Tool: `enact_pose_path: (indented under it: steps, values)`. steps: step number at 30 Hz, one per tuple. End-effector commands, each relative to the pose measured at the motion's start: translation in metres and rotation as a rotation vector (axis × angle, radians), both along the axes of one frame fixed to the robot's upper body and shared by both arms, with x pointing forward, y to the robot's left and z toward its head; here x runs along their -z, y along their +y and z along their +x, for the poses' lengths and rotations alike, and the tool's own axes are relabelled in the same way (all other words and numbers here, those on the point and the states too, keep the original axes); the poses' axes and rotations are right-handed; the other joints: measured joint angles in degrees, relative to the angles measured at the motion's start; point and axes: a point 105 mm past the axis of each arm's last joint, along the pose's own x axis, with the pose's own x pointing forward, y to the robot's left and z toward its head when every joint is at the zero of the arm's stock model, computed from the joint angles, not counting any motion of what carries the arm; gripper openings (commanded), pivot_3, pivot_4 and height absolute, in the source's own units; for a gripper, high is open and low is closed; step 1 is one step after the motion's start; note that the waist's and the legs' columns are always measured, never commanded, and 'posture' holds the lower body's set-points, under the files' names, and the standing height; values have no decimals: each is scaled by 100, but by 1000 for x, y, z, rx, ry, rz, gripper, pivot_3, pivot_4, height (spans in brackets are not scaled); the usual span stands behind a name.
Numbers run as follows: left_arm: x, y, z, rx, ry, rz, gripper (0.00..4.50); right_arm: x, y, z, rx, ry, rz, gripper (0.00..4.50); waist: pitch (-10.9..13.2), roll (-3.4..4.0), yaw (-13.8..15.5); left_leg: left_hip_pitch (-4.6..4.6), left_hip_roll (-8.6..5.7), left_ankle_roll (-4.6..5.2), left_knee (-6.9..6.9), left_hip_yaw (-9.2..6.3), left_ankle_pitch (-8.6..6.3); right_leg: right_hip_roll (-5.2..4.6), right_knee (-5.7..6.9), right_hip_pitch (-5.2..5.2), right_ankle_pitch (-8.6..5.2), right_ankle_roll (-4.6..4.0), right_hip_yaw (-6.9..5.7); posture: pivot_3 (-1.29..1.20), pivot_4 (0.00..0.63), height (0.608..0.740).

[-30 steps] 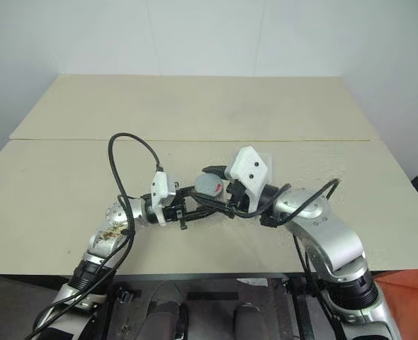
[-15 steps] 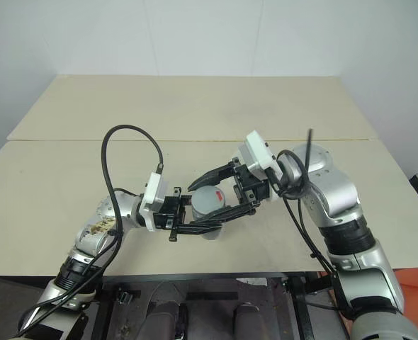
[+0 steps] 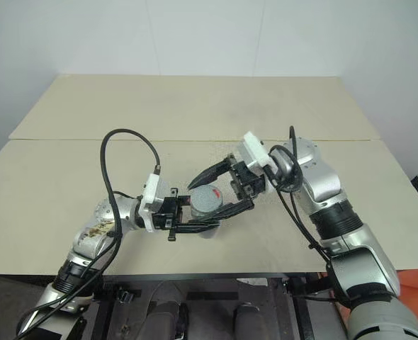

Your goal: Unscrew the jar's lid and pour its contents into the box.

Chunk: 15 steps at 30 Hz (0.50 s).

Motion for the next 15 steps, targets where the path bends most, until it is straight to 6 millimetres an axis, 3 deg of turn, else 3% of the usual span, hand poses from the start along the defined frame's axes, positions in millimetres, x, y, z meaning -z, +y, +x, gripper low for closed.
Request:
enact_pose_path:
  steps: [1,15]
  values:
    - [-15,-6,-12,84,-58,-53,1943,-14,-9,-2,-15,-87,28,4453,0,0,-9,0,1,0,-1,0,0,1,-1,0,0,0,0,0,150,740]
    - [-12,-4,-9,96,-62,-42,1943,-15,-35,0,104,-101,49,4453,0,0,5,0,0,0,0,1,0,0,-1,1,0,0,0,0,150,740]
